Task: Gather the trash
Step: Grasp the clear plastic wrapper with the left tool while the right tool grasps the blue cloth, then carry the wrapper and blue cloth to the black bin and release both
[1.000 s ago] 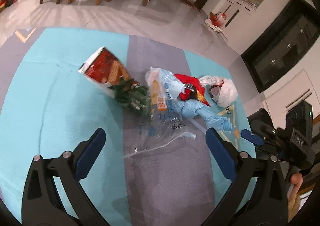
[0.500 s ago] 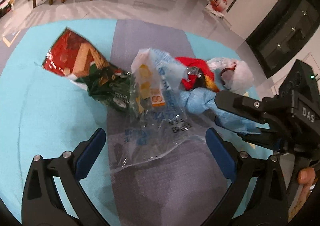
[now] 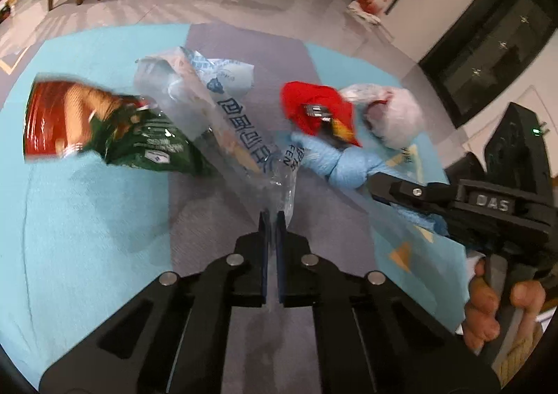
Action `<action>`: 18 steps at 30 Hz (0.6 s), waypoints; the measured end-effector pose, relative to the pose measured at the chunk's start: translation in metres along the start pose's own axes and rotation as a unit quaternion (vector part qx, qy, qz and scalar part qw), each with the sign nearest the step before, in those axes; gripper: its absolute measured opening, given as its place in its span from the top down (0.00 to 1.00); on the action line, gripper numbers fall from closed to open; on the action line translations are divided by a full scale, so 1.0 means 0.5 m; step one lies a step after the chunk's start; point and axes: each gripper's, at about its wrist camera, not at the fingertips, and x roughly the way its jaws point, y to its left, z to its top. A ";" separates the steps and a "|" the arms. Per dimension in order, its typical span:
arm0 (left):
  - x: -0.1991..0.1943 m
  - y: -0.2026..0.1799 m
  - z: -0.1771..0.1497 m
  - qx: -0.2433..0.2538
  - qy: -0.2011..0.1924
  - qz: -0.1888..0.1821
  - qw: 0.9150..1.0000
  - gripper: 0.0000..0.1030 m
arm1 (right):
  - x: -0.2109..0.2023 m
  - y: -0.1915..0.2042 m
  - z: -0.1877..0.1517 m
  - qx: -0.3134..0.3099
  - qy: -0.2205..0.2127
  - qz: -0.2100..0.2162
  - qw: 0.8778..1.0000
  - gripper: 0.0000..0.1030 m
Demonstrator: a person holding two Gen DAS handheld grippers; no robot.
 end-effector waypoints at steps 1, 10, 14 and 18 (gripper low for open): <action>-0.008 -0.005 -0.003 0.005 -0.002 -0.006 1.000 0.96 | -0.010 -0.002 -0.005 -0.004 0.001 -0.001 1.000 0.90; -0.112 -0.042 -0.035 0.034 -0.024 -0.108 0.993 0.97 | -0.106 -0.018 -0.039 -0.030 -0.035 -0.014 0.999 0.90; -0.168 -0.039 -0.021 0.024 -0.072 -0.122 0.990 0.97 | -0.156 -0.026 -0.036 -0.029 -0.069 0.012 0.997 0.90; -0.200 -0.025 -0.002 0.004 -0.102 -0.122 0.987 0.97 | -0.195 -0.025 -0.032 -0.038 -0.105 0.029 0.993 0.90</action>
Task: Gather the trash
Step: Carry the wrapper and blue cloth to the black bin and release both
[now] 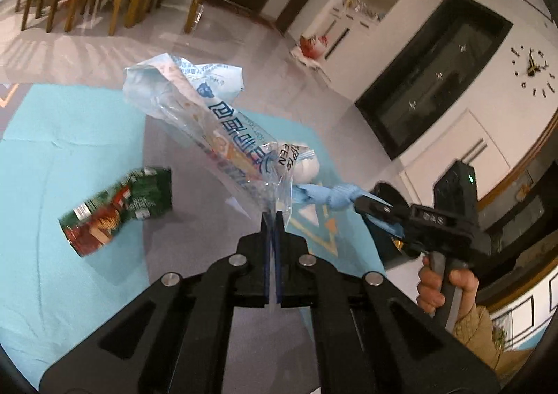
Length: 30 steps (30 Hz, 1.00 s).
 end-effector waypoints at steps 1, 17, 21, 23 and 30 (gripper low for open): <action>-0.002 0.000 0.003 -0.002 -0.002 0.001 1.000 0.97 | -0.009 0.004 0.004 -0.005 -0.010 0.001 1.000 0.90; 0.033 -0.082 0.009 0.046 -0.004 -0.015 0.999 0.97 | -0.147 -0.065 0.028 -0.006 -0.134 -0.050 0.990 0.90; 0.067 -0.133 -0.003 0.067 0.012 -0.026 0.997 0.97 | -0.183 -0.092 0.025 -0.001 -0.156 -0.064 0.986 0.90; 0.089 -0.158 -0.007 0.068 0.022 -0.039 0.997 0.97 | -0.199 -0.104 0.023 0.002 -0.164 -0.069 0.984 0.90; 0.169 -0.280 -0.018 0.089 0.048 -0.083 0.991 0.97 | -0.257 -0.171 0.026 0.036 -0.190 -0.092 0.977 0.90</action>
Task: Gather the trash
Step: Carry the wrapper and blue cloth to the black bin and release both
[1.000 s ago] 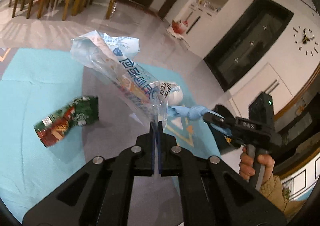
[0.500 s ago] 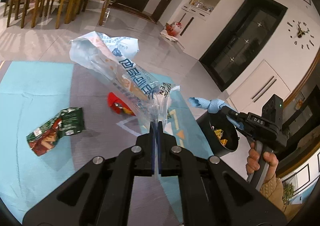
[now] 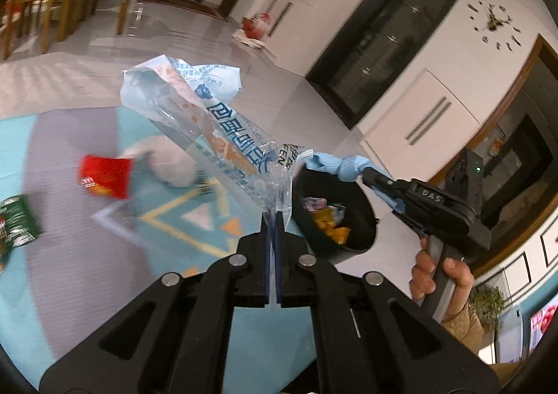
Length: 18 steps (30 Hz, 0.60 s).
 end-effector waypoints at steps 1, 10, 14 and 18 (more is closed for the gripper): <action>0.019 -0.020 0.004 0.005 0.005 -0.009 1.000 0.97 | -0.008 -0.015 0.006 0.007 -0.006 -0.007 1.000 0.90; 0.197 -0.178 0.003 0.068 0.065 -0.040 0.995 0.97 | -0.068 -0.119 0.033 0.058 -0.042 -0.053 0.996 0.90; 0.251 -0.208 -0.001 0.077 0.086 -0.045 0.992 0.97 | -0.079 -0.161 0.037 0.085 -0.042 -0.060 0.994 0.90; 0.301 -0.230 -0.004 0.085 0.104 -0.042 0.990 0.97 | -0.077 -0.193 0.038 0.113 -0.032 -0.065 0.991 0.90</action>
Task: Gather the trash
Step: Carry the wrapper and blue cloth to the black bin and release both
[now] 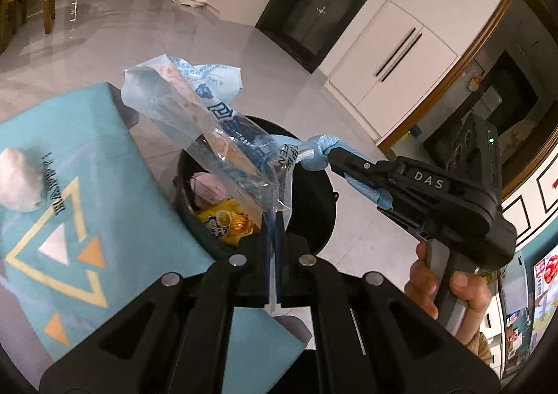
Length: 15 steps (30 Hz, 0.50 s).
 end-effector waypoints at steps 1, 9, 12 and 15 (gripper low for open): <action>0.006 -0.002 0.002 0.001 0.003 0.002 1.000 0.97 | 0.002 -0.007 0.003 0.004 0.003 -0.002 1.000 0.90; 0.071 -0.012 0.039 0.009 0.024 0.025 0.999 0.97 | 0.017 -0.041 0.016 0.037 0.009 -0.024 0.999 0.89; 0.088 -0.010 0.046 0.009 0.032 0.033 0.999 0.96 | 0.024 -0.056 0.020 0.061 0.015 -0.023 0.998 0.84; 0.099 0.003 0.052 -0.008 0.032 0.041 0.999 0.57 | 0.028 -0.073 0.023 0.088 0.015 -0.024 0.996 0.53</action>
